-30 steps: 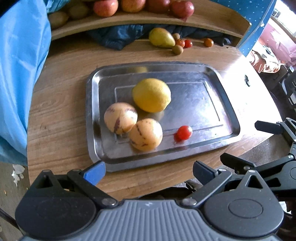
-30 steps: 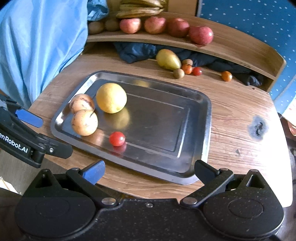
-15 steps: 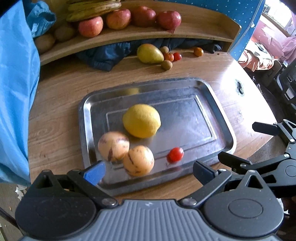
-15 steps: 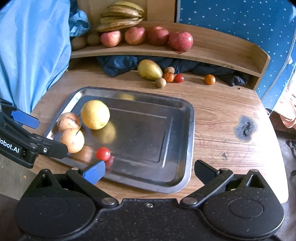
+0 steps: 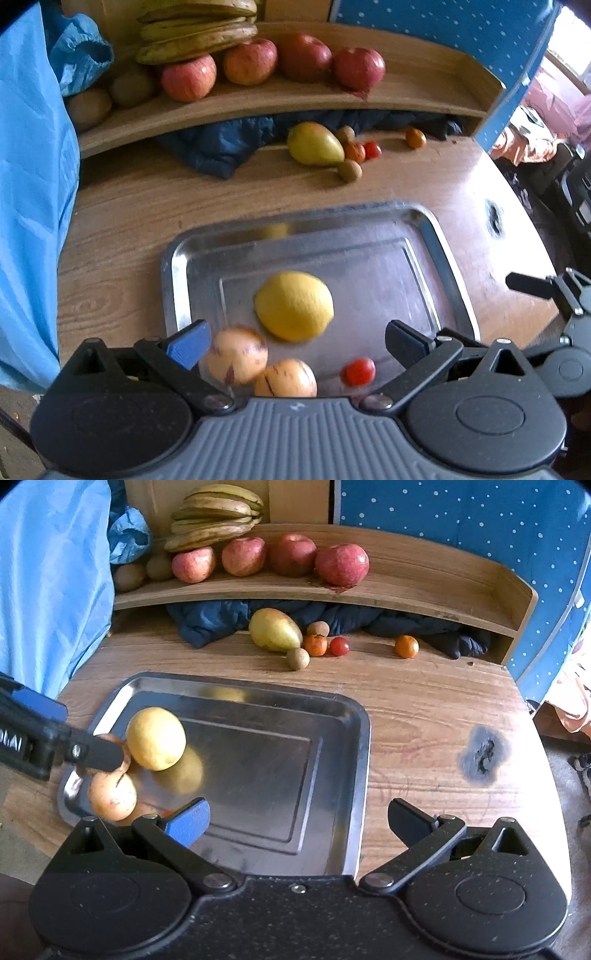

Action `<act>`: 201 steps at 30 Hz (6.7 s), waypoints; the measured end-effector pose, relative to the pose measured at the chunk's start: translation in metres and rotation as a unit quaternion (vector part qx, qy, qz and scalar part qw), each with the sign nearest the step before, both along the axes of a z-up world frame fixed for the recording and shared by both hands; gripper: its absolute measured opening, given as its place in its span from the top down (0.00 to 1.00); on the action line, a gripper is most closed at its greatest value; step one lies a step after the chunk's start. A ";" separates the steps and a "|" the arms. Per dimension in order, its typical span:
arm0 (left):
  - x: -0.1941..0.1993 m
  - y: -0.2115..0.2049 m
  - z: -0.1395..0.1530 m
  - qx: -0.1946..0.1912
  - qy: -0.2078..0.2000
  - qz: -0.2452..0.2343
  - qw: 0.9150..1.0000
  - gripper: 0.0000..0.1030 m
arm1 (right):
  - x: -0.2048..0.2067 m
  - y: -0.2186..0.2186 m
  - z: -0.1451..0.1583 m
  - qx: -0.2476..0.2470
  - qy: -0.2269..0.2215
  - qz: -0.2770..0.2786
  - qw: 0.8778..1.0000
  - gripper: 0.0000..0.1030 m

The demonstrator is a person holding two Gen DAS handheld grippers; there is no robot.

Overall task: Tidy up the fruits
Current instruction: 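Lift both open tools away from the tray toward the fruit row, then grasp the yellow-green pear with the left tool while the right tool grasps the small brown fruit, then carry the pear and small brown fruit onto the tray and open both tools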

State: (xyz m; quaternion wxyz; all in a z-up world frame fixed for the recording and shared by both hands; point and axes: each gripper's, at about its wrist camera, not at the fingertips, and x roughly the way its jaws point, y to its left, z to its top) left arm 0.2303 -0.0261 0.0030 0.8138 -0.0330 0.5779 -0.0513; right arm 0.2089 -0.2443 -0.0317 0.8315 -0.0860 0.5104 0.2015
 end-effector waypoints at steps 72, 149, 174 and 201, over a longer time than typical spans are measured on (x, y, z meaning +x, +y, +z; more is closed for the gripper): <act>0.188 0.003 -0.087 -0.125 0.009 0.101 0.987 0.01 | 0.161 0.061 -0.063 0.021 -0.004 0.050 0.999 0.13; 0.133 0.011 -0.090 -0.142 -0.016 0.119 0.983 0.41 | 0.099 0.055 -0.048 0.044 -0.017 0.050 0.998 0.73; 0.106 0.013 -0.069 -0.158 -0.040 0.106 0.981 0.46 | 0.082 0.050 -0.039 0.043 -0.010 0.057 0.997 0.73; 0.069 0.000 -0.072 -0.135 -0.006 0.056 0.989 0.48 | 0.064 0.055 -0.051 0.048 0.017 0.068 0.996 0.73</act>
